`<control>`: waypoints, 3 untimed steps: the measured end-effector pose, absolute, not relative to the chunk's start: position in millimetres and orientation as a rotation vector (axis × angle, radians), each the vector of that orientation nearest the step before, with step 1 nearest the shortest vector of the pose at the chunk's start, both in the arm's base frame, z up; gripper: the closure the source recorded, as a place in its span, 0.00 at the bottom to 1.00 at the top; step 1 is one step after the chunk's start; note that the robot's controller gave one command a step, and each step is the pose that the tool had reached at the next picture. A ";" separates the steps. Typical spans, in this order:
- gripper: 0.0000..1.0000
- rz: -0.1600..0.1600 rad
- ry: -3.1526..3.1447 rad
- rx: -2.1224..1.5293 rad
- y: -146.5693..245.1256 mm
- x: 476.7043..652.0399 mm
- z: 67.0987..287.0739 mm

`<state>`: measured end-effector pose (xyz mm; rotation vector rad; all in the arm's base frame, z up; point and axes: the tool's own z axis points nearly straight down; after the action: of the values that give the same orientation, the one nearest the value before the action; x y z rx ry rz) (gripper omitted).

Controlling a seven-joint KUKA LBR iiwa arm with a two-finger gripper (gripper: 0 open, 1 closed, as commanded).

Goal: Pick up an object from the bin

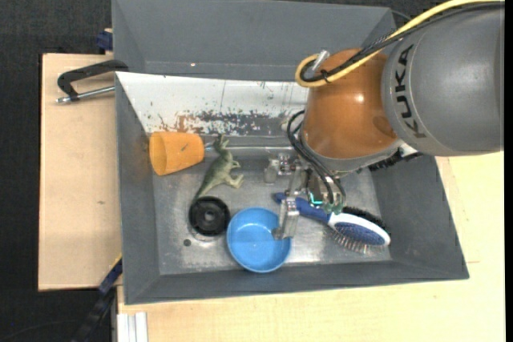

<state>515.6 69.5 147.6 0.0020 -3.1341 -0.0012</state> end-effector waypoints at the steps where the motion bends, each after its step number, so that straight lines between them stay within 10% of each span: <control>1: 0.00 -0.002 -3.132 0.120 100.9 494.9 66.8; 3: 0.00 -0.003 -3.140 0.118 102.4 495.7 67.7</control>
Offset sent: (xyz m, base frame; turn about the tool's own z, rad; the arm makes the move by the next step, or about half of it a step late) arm -0.0185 0.0292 -0.0776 -0.0718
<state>495.7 102.4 67.7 0.1181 -3.1397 -0.0028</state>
